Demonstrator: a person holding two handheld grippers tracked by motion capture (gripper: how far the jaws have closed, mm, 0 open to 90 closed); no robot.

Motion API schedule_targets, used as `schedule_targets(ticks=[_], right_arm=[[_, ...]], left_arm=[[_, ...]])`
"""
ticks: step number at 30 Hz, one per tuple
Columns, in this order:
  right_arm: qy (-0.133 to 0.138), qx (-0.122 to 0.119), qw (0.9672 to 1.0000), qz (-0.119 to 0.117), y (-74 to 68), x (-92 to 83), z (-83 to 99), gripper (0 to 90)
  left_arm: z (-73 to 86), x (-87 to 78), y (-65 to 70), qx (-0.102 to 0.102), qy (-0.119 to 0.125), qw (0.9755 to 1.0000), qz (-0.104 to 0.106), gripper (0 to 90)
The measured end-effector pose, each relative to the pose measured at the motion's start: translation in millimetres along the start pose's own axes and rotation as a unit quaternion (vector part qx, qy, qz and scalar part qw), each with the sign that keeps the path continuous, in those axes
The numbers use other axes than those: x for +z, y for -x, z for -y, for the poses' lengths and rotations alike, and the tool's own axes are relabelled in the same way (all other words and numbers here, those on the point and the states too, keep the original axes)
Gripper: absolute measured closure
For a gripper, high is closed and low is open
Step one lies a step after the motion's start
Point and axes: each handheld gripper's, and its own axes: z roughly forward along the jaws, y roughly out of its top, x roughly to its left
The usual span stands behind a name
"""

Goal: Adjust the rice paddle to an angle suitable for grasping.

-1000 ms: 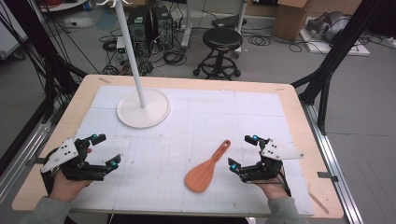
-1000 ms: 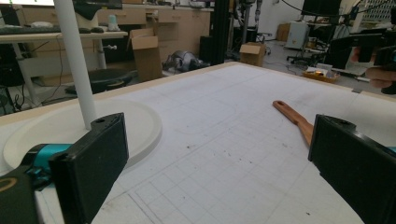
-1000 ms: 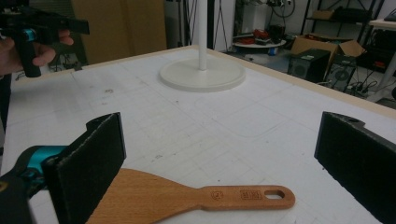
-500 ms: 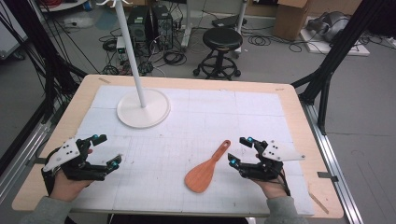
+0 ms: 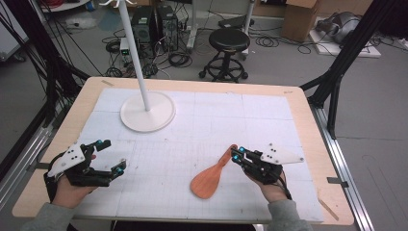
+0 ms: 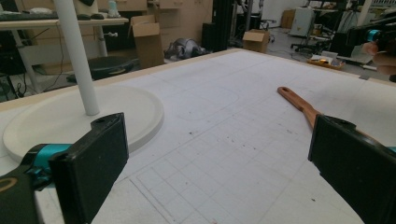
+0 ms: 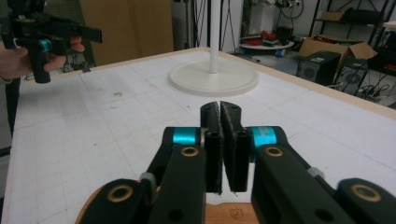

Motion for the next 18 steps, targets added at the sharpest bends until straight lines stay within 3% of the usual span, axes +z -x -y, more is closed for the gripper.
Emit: schedule_targets(ticks=[7, 11, 15, 18], right_arm=[[-0.009, 0.005, 0.9995, -0.030, -4.6, 16.3, 1.0, 88.8], [-0.028, 0.007, 0.9981, -0.055, -8.3, 29.4, 2.9, 89.0], [-0.069, 0.003, 0.9943, -0.082, -15.2, 49.4, 7.3, 89.1], [-0.083, 0.001, 0.9924, -0.091, -18.1, 58.1, 9.5, 89.1]], left_arm=[[1.0, 0.1, -0.2, -0.001, -0.002, 1.0000, -0.002, 5.5], [1.9, -0.2, -0.1, -0.001, -0.006, 1.0000, -0.003, 5.5], [3.0, -1.8, 0.2, -0.002, -0.008, 1.0000, -0.004, 5.5], [3.7, -2.7, -0.1, -0.002, -0.010, 0.9999, -0.005, 5.5]])
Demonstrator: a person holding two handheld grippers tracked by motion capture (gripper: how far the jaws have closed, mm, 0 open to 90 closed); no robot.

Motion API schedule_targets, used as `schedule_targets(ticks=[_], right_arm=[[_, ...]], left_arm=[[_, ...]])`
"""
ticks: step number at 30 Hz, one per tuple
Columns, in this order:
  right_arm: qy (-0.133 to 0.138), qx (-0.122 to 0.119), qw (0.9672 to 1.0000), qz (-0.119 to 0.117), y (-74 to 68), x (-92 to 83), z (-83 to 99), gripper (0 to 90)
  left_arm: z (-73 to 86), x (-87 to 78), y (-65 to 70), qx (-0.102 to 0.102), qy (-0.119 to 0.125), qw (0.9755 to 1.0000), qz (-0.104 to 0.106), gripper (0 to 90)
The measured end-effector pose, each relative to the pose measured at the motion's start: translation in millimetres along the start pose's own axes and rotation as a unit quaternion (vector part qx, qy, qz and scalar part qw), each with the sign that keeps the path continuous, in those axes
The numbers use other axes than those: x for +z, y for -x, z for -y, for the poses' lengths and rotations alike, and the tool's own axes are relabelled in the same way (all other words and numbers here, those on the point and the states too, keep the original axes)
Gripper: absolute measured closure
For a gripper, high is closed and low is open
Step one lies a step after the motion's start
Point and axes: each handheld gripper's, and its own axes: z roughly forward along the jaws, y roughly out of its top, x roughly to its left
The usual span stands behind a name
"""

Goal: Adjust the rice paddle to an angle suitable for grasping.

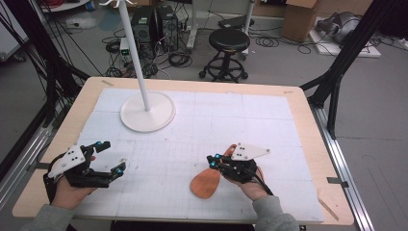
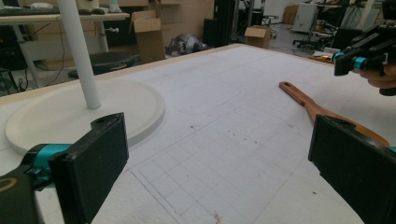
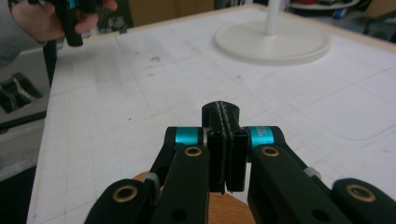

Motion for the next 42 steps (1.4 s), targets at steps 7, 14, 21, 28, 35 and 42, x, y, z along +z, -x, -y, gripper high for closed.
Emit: schedule_targets(ticks=[7, 14, 21, 28, 35, 42], right_arm=[[-0.053, 0.000, 0.9981, -0.032, -3.9, 32.2, 2.4, 89.1], [-0.081, 0.002, 0.9955, -0.050, -4.6, 52.0, 4.8, 89.2], [-0.122, -0.004, 0.9910, -0.055, -5.3, 67.0, 8.9, 89.1], [-0.141, -0.022, 0.9878, -0.062, -7.9, 70.1, 9.0, 89.2], [-0.162, -0.033, 0.9843, -0.063, -10.6, 72.7, 9.3, 89.3], [-0.170, -0.022, 0.9832, -0.062, -11.6, 70.1, 9.4, 89.3]], left_arm=[[2.8, -3.9, -2.0, -0.004, -0.002, 1.0000, -0.007, 5.5], [3.6, -5.9, -2.4, -0.006, -0.004, 0.9999, -0.009, 5.5], [4.3, -5.4, -2.7, -0.006, -0.004, 0.9999, -0.009, 5.6], [5.1, -4.1, -3.0, -0.005, -0.008, 0.9999, -0.009, 5.5], [5.8, -4.0, -3.2, -0.007, -0.009, 0.9999, -0.010, 5.5], [6.6, -3.2, -3.2, -0.004, -0.015, 0.9998, -0.007, 5.5]])
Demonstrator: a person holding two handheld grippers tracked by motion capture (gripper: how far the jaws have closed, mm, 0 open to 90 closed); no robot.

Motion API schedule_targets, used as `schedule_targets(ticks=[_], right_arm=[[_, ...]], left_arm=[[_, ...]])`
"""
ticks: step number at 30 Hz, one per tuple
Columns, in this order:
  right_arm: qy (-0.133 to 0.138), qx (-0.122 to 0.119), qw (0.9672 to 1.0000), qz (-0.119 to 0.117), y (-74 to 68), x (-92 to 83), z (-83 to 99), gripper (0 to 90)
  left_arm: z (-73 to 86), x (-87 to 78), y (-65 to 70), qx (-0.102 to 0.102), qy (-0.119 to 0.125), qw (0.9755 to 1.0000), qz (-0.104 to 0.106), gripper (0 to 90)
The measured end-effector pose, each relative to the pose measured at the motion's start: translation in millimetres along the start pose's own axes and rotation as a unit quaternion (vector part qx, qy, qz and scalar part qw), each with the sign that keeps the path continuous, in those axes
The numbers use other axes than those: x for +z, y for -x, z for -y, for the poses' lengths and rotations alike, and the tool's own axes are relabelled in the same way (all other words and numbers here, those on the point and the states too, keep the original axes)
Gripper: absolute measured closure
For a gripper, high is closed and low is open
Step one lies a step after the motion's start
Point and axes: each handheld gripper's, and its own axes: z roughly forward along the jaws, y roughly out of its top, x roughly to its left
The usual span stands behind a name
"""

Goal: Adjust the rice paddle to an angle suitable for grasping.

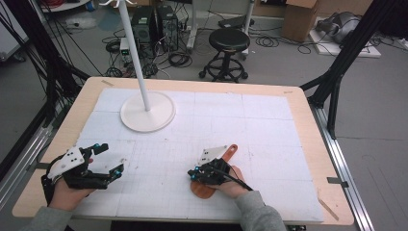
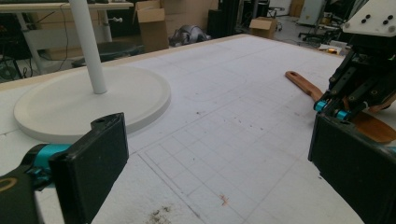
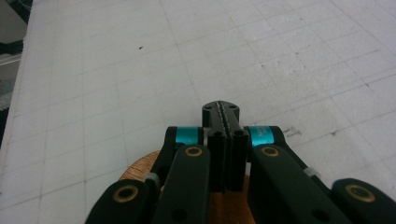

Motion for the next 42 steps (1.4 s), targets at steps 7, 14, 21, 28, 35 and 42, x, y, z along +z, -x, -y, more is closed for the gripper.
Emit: schedule_targets(ticks=[7, 14, 21, 28, 35, 42], right_arm=[[-0.014, 0.000, 0.9999, -0.001, -2.3, -6.8, 2.5, 89.3], [-0.028, 0.003, 0.9996, -0.006, -4.0, -29.3, 18.7, 89.3], [-0.033, 0.005, 0.9994, -0.012, -4.6, -45.7, 32.0, 89.3], [-0.033, 0.012, 0.9993, -0.012, -4.5, -59.9, 44.5, 89.3], [-0.030, 0.028, 0.9991, -0.008, -2.8, -82.1, 63.3, 89.3], [0.035, 0.042, 0.9985, 0.009, 9.3, -100.3, 61.0, 89.2]], left_arm=[[0.2, 1.2, -1.1, 0.001, -0.001, 1.0000, -0.004, 5.5], [0.6, 4.1, -1.0, 0.003, -0.005, 1.0000, -0.001, 5.5], [0.5, 5.0, -1.1, 0.004, -0.008, 1.0000, 0.001, 5.5], [0.8, 5.5, -1.0, 0.005, -0.008, 1.0000, 0.000, 5.5], [1.1, 6.2, -0.7, 0.004, -0.010, 0.9999, 0.001, 5.5], [1.0, 7.4, -0.6, 0.006, -0.013, 0.9999, 0.002, 5.5]])
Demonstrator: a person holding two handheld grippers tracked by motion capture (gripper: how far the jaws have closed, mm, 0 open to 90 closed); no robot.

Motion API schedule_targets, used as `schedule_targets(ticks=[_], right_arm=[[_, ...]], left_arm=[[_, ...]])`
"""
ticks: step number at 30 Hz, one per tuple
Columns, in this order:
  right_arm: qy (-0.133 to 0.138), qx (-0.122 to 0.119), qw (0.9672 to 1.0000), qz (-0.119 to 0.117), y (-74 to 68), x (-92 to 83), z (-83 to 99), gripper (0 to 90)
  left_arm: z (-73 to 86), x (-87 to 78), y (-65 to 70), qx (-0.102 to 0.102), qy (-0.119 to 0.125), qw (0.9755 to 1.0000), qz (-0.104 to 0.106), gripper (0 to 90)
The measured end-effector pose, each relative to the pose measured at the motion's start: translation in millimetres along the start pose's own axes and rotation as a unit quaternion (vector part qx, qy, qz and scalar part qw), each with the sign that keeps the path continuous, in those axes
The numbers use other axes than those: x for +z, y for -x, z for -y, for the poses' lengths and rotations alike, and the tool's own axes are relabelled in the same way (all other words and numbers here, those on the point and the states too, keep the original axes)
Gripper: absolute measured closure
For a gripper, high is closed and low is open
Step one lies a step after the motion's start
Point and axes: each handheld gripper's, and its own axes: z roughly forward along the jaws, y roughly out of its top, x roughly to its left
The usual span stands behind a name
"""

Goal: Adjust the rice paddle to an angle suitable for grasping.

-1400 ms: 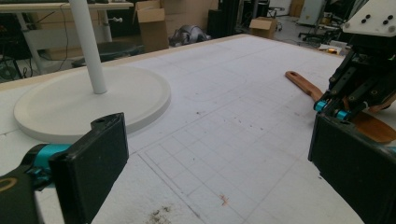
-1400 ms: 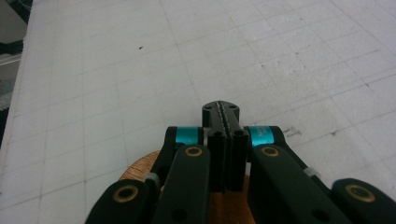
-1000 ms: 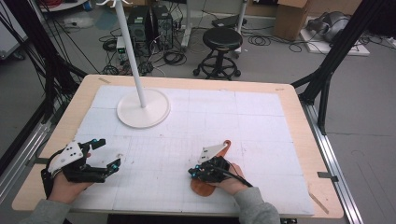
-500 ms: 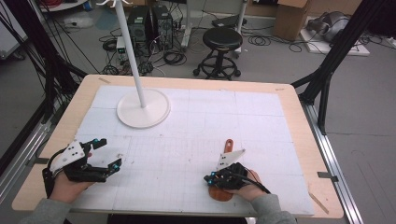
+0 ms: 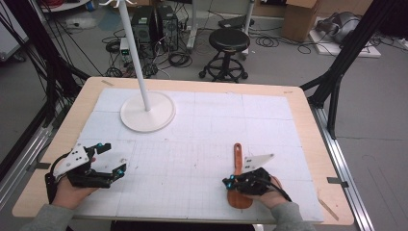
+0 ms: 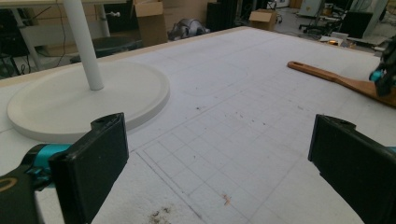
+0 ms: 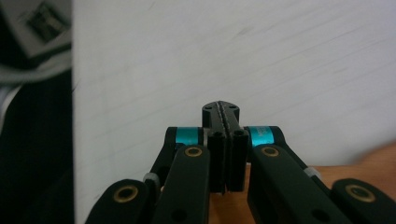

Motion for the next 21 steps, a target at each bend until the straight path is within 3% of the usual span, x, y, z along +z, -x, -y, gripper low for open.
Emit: schedule_targets(ticks=[1, 2, 4, 5, 8, 14, 21], right_arm=[[0.017, 0.006, 0.9996, 0.020, 4.8, -6.9, -0.4, 89.3], [0.017, 0.006, 0.9996, 0.020, 4.8, -6.9, -0.4, 89.3], [0.041, 0.031, 0.9958, 0.075, 20.6, -22.1, 4.4, 89.3], [0.041, 0.031, 0.9958, 0.075, 20.6, -22.1, 4.4, 89.3], [0.021, 0.051, 0.9912, 0.120, 35.7, -25.0, 13.0, 89.3], [0.003, 0.052, 0.9892, 0.137, 43.0, -21.1, 15.4, 89.3], [-0.019, 0.052, 0.9885, 0.141, 46.6, -16.4, 17.6, 89.3]], left_arm=[[0.0, 0.1, -0.1, -0.001, 0.000, 1.0000, -0.001, 5.5], [0.1, 0.2, -0.2, -0.001, 0.000, 1.0000, -0.001, 5.5], [0.3, 0.7, -0.1, -0.001, -0.001, 1.0000, -0.001, 5.5], [0.3, 0.8, -0.1, 0.000, -0.002, 1.0000, 0.000, 5.5], [0.4, 1.0, 0.5, 0.001, -0.002, 1.0000, 0.001, 5.5], [0.5, 1.1, 0.7, 0.000, -0.003, 1.0000, 0.000, 5.6], [0.5, 0.5, 0.8, 0.002, -0.005, 1.0000, 0.001, 5.6]])
